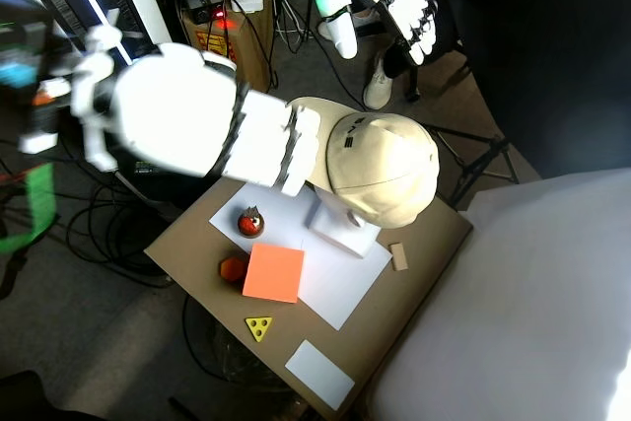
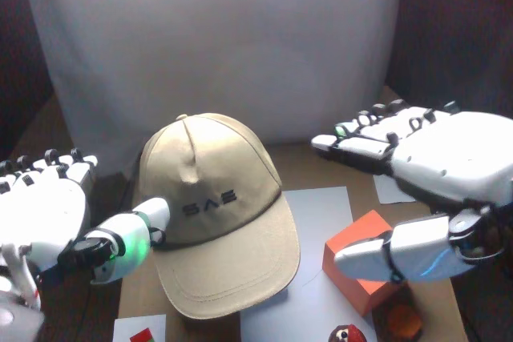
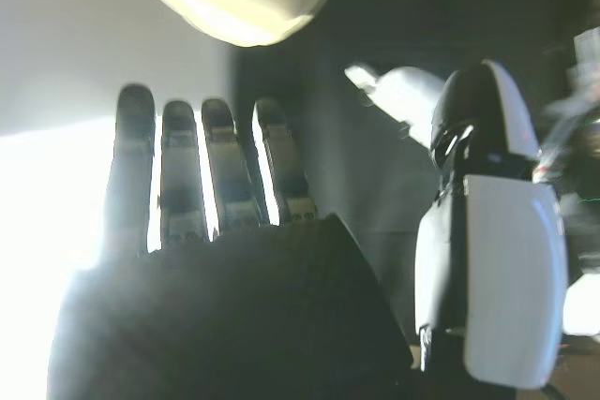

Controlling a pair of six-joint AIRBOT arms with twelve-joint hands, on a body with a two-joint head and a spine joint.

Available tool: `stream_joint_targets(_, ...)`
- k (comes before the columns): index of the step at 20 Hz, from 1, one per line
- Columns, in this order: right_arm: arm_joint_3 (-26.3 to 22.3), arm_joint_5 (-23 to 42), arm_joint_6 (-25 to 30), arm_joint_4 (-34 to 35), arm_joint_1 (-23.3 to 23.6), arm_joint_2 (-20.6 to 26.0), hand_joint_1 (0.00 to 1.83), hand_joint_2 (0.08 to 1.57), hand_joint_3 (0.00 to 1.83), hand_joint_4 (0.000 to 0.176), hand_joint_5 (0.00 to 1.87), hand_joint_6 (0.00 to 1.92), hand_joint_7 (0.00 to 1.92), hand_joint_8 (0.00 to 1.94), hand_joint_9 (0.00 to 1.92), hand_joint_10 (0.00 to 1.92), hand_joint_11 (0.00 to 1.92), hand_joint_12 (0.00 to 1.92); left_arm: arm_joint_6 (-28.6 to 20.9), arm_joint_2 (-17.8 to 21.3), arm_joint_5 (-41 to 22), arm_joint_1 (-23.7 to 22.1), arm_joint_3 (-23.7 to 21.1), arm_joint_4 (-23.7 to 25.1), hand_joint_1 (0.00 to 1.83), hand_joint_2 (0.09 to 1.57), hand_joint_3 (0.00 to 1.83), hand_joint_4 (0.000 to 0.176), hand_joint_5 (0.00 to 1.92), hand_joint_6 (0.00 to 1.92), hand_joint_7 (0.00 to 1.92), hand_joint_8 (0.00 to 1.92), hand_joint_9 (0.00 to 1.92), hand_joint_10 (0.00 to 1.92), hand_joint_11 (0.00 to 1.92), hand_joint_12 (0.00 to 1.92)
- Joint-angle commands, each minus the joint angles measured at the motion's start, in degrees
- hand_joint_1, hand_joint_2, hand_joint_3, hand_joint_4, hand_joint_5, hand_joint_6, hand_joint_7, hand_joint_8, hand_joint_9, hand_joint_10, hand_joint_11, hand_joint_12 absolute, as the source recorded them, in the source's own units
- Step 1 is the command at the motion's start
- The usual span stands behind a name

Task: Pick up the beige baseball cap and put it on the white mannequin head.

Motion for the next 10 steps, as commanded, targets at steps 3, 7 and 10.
stream_joint_targets(3, -1.19, 2.62, -9.42, 5.45, 0.69, 0.5, 0.45, 0.97, 0.0, 0.029, 0.54, 0.03, 0.63, 0.05, 0.63, 0.12, 0.27, 1.11, 1.86, 0.85, -3.21, -2.85, -0.97, 2.13, 0.09, 1.17, 0.0, 0.0, 0.38, 0.02, 0.29, 0.02, 0.26, 0.02, 0.0, 0.6)
stream_joint_targets(7, -0.3, 9.67, -14.95, 15.35, 0.89, -0.38, 0.8, 0.95, 0.0, 0.0, 0.92, 0.47, 0.75, 0.94, 0.76, 1.55, 0.96, 1.63, 7.05, 1.18, -3.3, -8.09, -2.74, -0.17, 0.4, 1.14, 0.0, 0.0, 0.8, 0.51, 0.62, 1.04, 0.56, 1.2, 0.49, 1.21)
stream_joint_targets(10, 1.16, 9.77, -13.25, 14.94, -1.39, -3.6, 0.95, 0.99, 0.0, 0.0, 0.61, 1.89, 0.76, 1.92, 1.07, 1.92, 1.4, 1.92, 9.88, 0.96, -3.37, -10.22, -4.06, -1.03, 0.61, 1.18, 0.0, 0.0, 0.6, 1.89, 0.65, 1.91, 0.69, 1.91, 0.81, 1.91)
